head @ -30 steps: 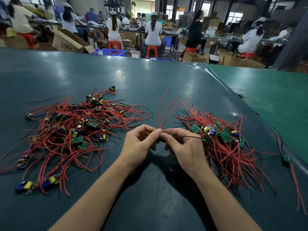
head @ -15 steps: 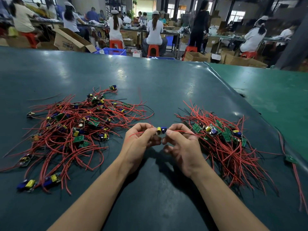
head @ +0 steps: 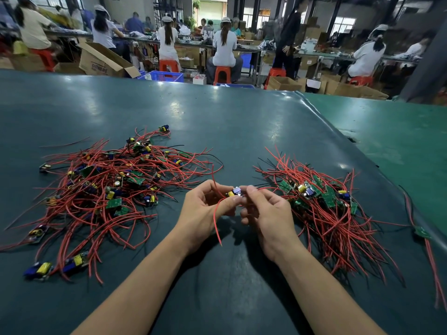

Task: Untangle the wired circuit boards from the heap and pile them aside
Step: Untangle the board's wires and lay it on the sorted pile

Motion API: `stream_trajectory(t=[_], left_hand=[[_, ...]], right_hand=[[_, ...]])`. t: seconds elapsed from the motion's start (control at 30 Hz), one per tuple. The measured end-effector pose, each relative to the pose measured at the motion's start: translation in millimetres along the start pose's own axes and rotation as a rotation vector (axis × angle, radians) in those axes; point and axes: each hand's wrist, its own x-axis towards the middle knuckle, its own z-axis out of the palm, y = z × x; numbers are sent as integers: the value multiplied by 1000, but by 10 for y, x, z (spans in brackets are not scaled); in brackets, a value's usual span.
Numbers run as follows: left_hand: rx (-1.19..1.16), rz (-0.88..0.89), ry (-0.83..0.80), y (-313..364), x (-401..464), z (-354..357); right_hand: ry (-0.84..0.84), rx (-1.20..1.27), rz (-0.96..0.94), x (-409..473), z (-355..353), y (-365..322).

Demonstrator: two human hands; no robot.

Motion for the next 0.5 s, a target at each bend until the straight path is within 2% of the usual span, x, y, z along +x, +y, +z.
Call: stream_trajectory(t=[0.23, 0.5], left_hand=[[-57, 4, 8, -47, 49, -22], [-187, 42, 73, 3, 64, -74]], right_hand=[[-12, -118, -86, 18, -29, -13], [96, -110, -216, 50, -83, -39]])
